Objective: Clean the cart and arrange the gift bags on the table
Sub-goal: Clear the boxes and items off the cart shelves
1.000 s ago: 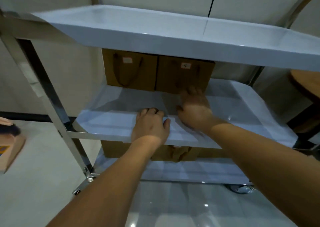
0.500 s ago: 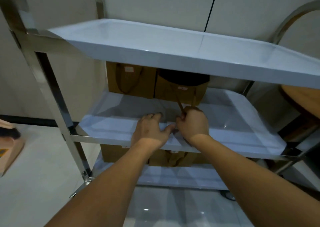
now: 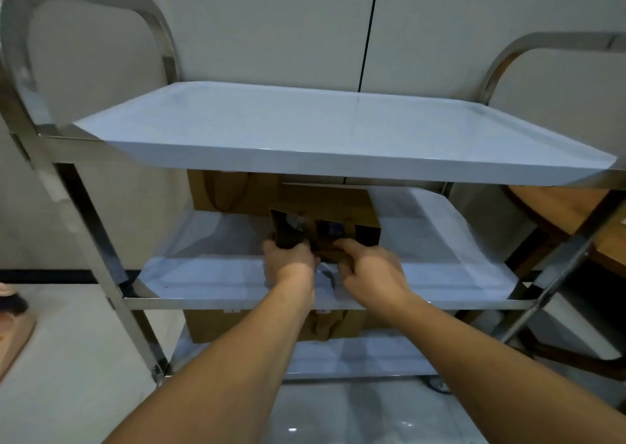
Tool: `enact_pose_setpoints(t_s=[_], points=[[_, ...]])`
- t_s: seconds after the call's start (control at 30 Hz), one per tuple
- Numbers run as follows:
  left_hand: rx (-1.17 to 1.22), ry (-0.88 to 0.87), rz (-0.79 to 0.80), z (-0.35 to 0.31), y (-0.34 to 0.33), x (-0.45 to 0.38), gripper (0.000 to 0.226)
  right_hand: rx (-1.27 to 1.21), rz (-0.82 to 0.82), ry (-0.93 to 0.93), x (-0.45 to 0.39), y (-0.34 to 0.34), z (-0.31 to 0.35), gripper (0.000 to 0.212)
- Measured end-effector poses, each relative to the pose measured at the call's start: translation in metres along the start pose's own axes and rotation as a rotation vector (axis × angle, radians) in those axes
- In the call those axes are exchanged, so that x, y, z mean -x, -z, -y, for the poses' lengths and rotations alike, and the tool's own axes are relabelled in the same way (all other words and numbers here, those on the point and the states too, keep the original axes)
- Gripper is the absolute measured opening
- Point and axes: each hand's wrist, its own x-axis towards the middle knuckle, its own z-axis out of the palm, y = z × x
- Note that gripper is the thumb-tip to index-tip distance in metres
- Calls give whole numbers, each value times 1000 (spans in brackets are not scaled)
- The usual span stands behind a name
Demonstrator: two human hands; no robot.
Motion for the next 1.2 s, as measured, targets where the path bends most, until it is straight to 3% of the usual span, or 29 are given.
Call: enact_pose_setpoints(t_s=[0.13,0.3,0.4,0.5,0.57,0.63,0.73,0.87,0.93,1.0,1.03,1.1,1.2], points=[[-63,-55,-79,2,-3,0,42,139,171,-80,-23,-9,-5,65],[-177,-114,-104,4,-1,-5,29,150,200,-86,-37,-21,-12,18],[-159,-49,-126,-4,-6,11,14,134,233,-112,-26,-8,-13,19],[-170,55,-203,-16,-11,37,20,106,369,-15,11,13,-13,28],[-445,20,-211,-22,-12,64,23,105,375,15,34,28,-14,24],[-818,-10,-111,-31,-8,101,15,61,340,-23,53,45,-10,22],[-1106,12,66,-58,0,156,7,-27,315,-102,77,89,-2,24],[-1266,80,228,-107,11,208,25,-59,173,-99,101,171,11,14],[-1316,57,294,-141,11,240,29,-125,184,-150,109,221,21,13],[-1373,30,391,-175,7,277,25,-245,225,-333,125,271,32,9],[-1417,14,453,-189,5,296,19,-317,217,-433,137,293,36,21],[-1497,-35,574,-208,-3,336,18,-449,124,-573,170,334,37,33],[-1614,-83,891,-222,-24,410,19,-540,-11,-732,228,402,27,32]])
